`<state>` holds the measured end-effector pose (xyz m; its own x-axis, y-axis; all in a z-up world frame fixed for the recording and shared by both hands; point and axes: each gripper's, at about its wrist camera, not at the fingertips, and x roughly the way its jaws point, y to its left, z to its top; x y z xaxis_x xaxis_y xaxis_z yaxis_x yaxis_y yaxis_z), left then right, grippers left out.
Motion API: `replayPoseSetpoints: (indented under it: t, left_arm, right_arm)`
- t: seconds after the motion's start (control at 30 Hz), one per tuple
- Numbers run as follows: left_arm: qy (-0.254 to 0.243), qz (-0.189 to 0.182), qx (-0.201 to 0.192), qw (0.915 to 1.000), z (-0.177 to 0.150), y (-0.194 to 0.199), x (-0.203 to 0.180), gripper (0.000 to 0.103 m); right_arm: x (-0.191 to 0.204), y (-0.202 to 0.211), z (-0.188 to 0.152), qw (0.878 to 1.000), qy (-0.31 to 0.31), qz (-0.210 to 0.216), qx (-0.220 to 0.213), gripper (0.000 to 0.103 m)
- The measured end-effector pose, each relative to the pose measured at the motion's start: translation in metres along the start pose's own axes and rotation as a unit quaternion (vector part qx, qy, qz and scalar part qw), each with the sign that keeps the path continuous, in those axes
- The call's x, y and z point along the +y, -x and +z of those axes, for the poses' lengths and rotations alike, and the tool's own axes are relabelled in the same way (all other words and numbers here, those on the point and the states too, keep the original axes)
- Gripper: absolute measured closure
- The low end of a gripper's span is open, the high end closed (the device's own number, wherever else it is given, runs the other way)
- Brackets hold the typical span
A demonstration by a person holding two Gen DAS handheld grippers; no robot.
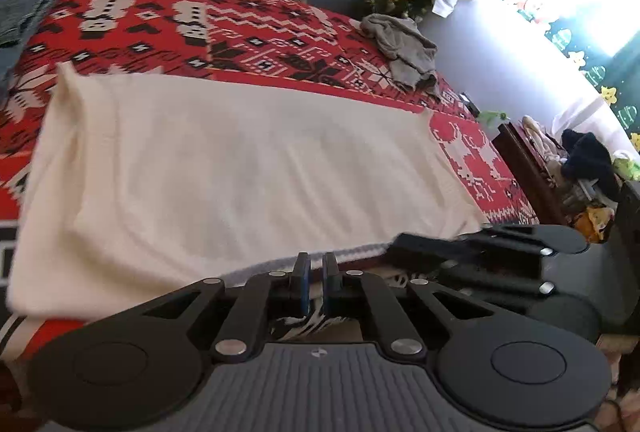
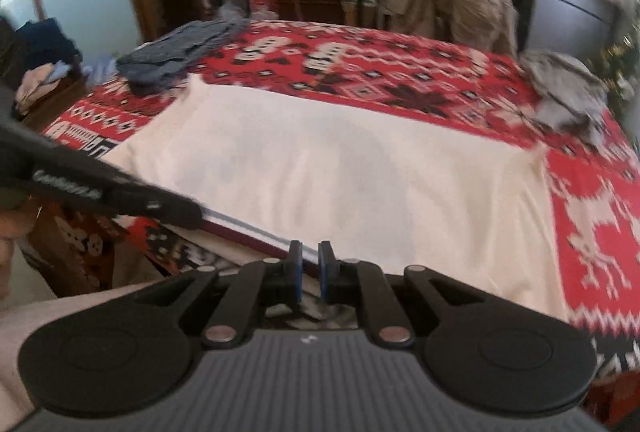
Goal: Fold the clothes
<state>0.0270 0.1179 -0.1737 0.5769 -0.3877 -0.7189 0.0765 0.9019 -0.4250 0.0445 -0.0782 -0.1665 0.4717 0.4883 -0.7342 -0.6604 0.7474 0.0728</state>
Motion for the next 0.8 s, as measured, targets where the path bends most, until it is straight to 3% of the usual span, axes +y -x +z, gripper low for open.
replayPoseSetpoints:
  t: [0.1, 0.47, 0.67, 0.8]
  left_arm:
    - [-0.010, 0.011, 0.019, 0.9997, -0.003, -0.015, -0.002, 0.099]
    - [-0.013, 0.014, 0.016, 0.9997, -0.014, 0.000, 0.003, 0.099]
    - [0.008, 0.015, -0.040, 0.9990, -0.004, 0.041, 0.022, 0.099]
    - [0.037, 0.040, -0.074, 0.9957, 0.013, 0.059, 0.056, 0.099]
  right_arm:
    - [0.013, -0.012, 0.007, 1.000, 0.015, 0.010, 0.005, 0.094]
    - [0.024, -0.013, -0.004, 0.999, 0.042, 0.010, 0.013, 0.092]
    - [0.018, 0.004, 0.006, 0.999, 0.036, 0.006, -0.009, 0.093]
    - [0.012, 0.012, 0.015, 0.999, 0.044, -0.004, -0.020, 0.093]
